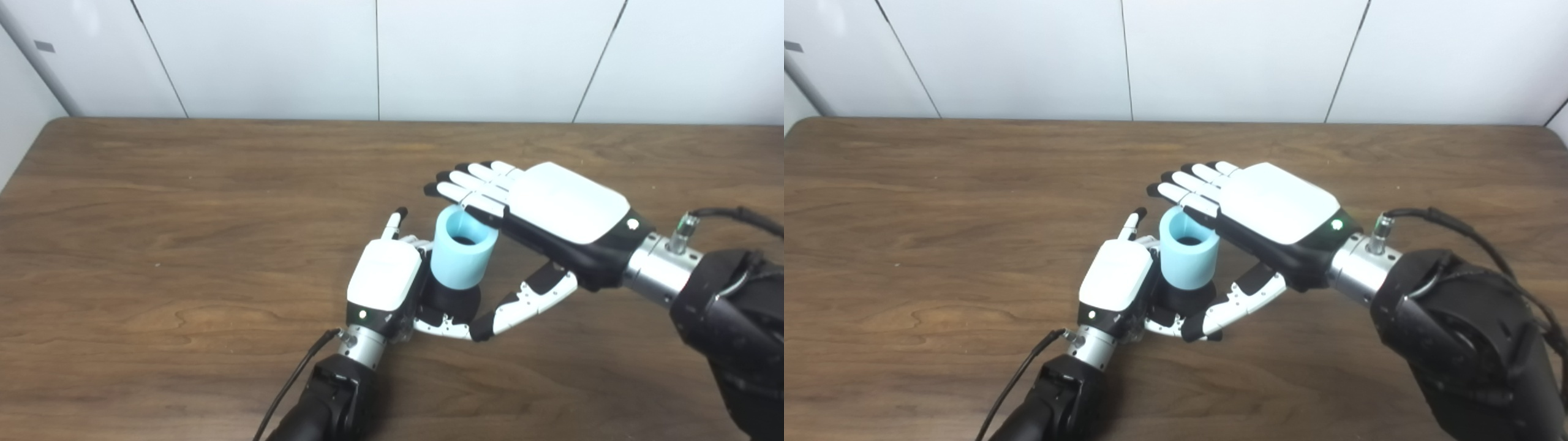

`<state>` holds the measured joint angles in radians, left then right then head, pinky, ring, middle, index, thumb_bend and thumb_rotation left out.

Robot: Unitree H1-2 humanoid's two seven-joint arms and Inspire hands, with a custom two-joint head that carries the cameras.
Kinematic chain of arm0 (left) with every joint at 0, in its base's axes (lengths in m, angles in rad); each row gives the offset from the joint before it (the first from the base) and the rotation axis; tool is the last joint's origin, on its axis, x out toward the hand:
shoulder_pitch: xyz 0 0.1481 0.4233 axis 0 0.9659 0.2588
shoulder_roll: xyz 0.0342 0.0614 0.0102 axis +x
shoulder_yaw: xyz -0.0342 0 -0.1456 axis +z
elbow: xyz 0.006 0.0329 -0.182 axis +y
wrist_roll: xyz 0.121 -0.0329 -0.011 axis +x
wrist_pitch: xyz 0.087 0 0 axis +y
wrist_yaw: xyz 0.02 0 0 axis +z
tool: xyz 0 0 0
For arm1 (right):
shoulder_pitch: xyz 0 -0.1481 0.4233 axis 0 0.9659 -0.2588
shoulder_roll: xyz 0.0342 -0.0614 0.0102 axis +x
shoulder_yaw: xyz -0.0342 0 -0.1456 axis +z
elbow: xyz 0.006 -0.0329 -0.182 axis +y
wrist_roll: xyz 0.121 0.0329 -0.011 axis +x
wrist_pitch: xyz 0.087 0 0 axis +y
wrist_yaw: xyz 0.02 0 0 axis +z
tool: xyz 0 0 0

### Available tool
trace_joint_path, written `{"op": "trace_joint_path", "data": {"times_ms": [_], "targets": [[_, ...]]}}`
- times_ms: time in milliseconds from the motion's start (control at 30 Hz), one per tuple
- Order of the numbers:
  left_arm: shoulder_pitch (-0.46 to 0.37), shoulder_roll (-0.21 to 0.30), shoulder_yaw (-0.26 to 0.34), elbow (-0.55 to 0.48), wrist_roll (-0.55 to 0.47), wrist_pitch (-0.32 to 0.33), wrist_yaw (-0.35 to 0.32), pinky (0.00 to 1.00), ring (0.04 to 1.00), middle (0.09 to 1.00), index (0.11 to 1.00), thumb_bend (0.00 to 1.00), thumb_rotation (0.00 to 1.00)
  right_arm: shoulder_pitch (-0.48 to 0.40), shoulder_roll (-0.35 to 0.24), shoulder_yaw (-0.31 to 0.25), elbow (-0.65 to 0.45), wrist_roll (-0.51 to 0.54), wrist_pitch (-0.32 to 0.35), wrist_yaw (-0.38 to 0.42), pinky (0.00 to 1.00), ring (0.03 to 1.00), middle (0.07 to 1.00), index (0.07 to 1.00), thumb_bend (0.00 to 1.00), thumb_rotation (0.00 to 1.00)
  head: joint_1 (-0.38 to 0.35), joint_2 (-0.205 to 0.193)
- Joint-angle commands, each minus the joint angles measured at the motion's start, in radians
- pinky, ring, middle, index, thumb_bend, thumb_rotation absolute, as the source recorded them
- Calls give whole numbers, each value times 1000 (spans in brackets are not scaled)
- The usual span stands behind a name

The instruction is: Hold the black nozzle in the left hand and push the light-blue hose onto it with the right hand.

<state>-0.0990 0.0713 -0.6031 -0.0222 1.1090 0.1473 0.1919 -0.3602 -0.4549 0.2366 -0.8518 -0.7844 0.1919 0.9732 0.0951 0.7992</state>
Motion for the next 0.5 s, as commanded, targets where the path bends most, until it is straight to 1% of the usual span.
{"op": "trace_joint_path", "data": {"times_ms": [0, 133, 233, 333, 467], "targets": [[38, 15, -14, 62, 13, 4, -15, 996, 615, 470, 501, 523, 0, -2, 3, -7, -24, -28, -36, -30, 1000, 1000, 1000, 1000, 763, 832, 2, 1], [37, 17, -13, 57, 10, 5, -31, 999, 624, 489, 486, 523, 0, 37, 17, 2, -15, -65, -81, -34, 1000, 1000, 1000, 1000, 755, 753, 5, 0], [38, 19, -12, 52, 10, 8, -41, 1000, 627, 487, 488, 523, 0, 57, 28, 9, -5, -90, -110, -32, 1000, 1000, 1000, 1000, 753, 766, 7, 0], [39, 23, -10, 47, 11, 9, -45, 1000, 628, 495, 482, 523, 0, 70, 47, 6, 3, -92, -123, -42, 1000, 1000, 1000, 1000, 741, 779, 8, 0], [39, 25, -7, 44, 8, 8, -47, 1000, 625, 500, 478, 523, 0, 69, 56, -5, -3, -87, -130, -37, 1000, 1000, 1000, 1000, 739, 769, 9, 1]]}}
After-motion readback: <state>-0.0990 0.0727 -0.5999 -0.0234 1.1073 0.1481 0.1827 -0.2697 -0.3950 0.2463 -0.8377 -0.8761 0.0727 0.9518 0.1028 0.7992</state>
